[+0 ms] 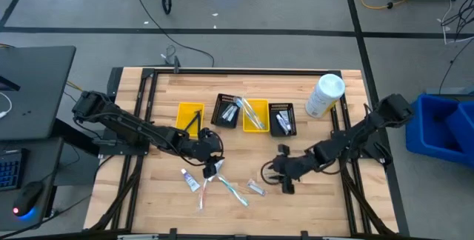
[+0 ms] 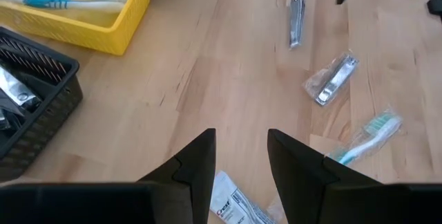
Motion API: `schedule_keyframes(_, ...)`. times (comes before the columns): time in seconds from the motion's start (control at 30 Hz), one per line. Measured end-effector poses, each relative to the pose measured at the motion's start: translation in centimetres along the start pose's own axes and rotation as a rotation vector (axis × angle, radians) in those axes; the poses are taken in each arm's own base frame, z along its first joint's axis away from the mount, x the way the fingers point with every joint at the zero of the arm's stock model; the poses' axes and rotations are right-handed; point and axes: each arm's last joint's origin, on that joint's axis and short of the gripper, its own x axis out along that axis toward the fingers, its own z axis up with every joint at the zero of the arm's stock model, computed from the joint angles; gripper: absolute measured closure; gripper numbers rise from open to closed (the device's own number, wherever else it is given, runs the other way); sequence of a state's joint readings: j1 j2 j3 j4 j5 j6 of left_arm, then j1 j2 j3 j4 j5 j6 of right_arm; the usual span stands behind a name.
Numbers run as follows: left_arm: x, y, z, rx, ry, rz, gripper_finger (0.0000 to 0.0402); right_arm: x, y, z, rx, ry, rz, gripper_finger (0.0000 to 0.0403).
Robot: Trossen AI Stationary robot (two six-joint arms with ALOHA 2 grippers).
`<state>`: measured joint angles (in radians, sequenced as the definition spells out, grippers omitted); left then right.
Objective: Pick & Place Travel size toiletries
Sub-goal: Put the silver nail cutter into the left black bin
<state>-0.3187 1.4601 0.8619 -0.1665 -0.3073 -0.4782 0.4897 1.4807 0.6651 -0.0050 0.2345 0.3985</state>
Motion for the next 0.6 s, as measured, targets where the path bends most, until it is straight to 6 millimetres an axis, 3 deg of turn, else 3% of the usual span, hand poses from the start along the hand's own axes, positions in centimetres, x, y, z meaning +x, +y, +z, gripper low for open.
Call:
schedule_keyframes(0.2,0.0,0.0,0.0,0.0,-0.004,0.006,0.026,-0.3,0.1,-1.9,-0.027,0.177,-0.018,0.0219)
schedule_keyframes(0.6,0.0,0.0,0.0,-0.013,-0.006,0.011,0.026,-0.1,-0.1,-2.3,0.002,0.243,0.028,0.0227)
